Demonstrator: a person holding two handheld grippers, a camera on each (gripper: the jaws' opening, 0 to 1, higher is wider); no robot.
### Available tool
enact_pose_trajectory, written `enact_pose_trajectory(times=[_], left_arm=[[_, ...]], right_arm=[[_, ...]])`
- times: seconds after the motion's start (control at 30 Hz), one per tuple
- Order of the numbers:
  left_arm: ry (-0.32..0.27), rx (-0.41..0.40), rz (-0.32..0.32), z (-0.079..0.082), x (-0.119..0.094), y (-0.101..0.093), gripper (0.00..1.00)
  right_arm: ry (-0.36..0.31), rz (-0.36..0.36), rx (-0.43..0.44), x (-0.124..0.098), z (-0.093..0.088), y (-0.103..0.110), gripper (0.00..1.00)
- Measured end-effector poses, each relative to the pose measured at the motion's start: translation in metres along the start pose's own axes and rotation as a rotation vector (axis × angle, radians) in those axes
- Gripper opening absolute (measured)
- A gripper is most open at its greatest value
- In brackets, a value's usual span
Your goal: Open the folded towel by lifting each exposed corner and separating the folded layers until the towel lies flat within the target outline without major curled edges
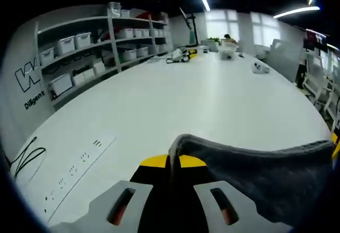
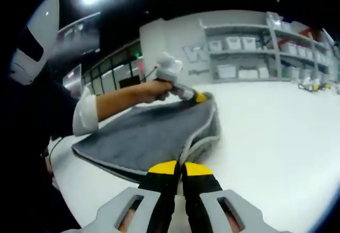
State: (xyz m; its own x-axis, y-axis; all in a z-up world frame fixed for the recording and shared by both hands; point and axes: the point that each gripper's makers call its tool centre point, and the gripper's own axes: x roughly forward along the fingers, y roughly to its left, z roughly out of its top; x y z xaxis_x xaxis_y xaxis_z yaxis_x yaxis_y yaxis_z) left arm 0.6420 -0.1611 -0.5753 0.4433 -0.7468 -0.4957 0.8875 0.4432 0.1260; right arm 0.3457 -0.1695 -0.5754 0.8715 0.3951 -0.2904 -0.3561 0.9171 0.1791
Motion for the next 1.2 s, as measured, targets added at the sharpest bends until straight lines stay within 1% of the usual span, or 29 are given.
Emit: enact_pose_trajectory(times=[0.13,0.2,0.33,0.37,0.43,0.5,0.6,0.67,0.73,0.93,1.1,1.2], left_arm=[[-0.003,-0.013,-0.002,0.000,0.001,0.002,0.05],[-0.012,-0.006,-0.013,0.001,0.002,0.001,0.05],[-0.014,0.012,-0.015,-0.002,0.005,0.000,0.07],[-0.018,0.029,-0.007,-0.002,0.005,0.001,0.09],[-0.018,0.075,0.024,-0.002,0.004,0.005,0.16],[-0.014,0.081,0.023,-0.001,0.004,0.008,0.18],[-0.026,0.085,0.024,0.002,0.002,0.009,0.20],[-0.026,0.092,0.033,0.003,0.001,0.011,0.24],[-0.028,0.096,0.047,0.003,-0.002,0.011,0.26],[-0.038,0.097,0.026,0.006,-0.003,0.005,0.26],[-0.028,0.093,0.019,0.002,-0.001,0.004,0.26],[-0.026,0.088,0.010,0.000,0.000,0.001,0.24]], right_arm=[[0.005,0.003,-0.030,0.001,0.002,0.000,0.00],[0.012,0.005,-0.051,0.001,0.001,0.000,0.00],[0.005,0.009,-0.050,-0.001,0.001,-0.002,0.02],[0.006,0.024,-0.029,-0.001,-0.001,-0.001,0.04],[-0.012,0.000,-0.002,-0.004,0.000,-0.007,0.07],[-0.027,-0.011,0.010,-0.007,0.002,-0.012,0.11],[-0.047,-0.031,-0.005,-0.009,0.006,-0.016,0.15],[-0.051,-0.061,-0.025,-0.010,0.008,-0.021,0.19],[-0.057,-0.064,-0.028,-0.009,0.010,-0.022,0.19],[-0.071,-0.060,-0.066,-0.006,0.016,-0.020,0.18],[-0.095,-0.075,-0.114,-0.006,0.027,-0.021,0.18],[-0.079,-0.078,-0.140,-0.002,0.026,-0.022,0.18]])
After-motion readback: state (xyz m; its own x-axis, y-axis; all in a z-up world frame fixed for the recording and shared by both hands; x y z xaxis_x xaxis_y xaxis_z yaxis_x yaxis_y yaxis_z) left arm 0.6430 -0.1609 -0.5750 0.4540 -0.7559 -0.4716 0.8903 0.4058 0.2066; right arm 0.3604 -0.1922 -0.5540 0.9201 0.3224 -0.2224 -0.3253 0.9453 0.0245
